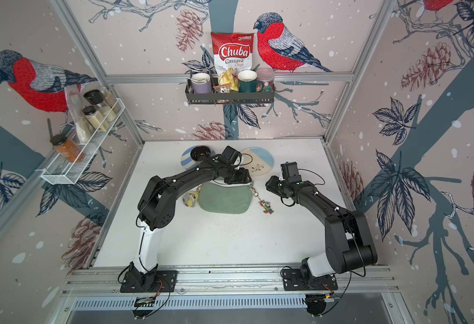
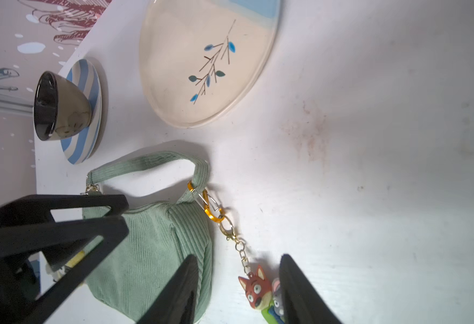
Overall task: Remove the decoration from the bag
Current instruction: Pick up the bag from the center of the board.
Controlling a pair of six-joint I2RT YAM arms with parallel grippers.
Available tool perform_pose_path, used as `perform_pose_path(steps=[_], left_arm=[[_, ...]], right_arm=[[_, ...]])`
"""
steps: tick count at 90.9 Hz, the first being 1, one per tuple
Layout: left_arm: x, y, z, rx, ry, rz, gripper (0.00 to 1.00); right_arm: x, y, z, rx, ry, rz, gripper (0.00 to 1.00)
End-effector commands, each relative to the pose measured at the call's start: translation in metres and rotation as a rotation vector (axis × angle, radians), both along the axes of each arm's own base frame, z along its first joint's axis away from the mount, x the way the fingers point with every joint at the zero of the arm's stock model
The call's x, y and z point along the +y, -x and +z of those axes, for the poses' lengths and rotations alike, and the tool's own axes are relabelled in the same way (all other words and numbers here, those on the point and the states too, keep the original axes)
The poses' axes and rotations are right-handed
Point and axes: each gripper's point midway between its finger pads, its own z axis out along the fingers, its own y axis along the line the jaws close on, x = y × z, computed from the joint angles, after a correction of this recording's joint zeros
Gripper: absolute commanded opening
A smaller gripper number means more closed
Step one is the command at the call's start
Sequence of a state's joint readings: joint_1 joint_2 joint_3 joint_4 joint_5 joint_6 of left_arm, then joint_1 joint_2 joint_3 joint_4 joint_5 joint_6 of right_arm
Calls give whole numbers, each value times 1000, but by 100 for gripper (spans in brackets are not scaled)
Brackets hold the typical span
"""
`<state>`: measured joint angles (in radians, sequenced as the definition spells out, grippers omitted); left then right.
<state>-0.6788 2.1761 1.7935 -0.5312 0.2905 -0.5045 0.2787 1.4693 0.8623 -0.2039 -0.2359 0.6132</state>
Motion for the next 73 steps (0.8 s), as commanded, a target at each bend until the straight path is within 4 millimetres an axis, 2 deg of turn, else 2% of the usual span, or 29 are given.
perform_pose_path(steps=[1,17,32,44,64,73], left_arm=[[19,10,-28,23,-208,-48,67],[13,1,-40,-1,-308,-84,65],[-10,-4,-44,26,-227,-81,62],[-17,-4,-55,62,-203,-78,58],[-30,-6,-71,106,-145,-60,56],[-37,-9,-73,116,-106,-43,46]], right_arm=[[-2,3,-3,42,-32,-47,48],[-3,8,-13,64,-29,-48,47],[-4,11,-16,67,-27,-45,46],[-2,10,-15,64,-38,-43,45],[3,10,-24,98,-45,-35,43],[6,11,-26,108,-38,-23,42]])
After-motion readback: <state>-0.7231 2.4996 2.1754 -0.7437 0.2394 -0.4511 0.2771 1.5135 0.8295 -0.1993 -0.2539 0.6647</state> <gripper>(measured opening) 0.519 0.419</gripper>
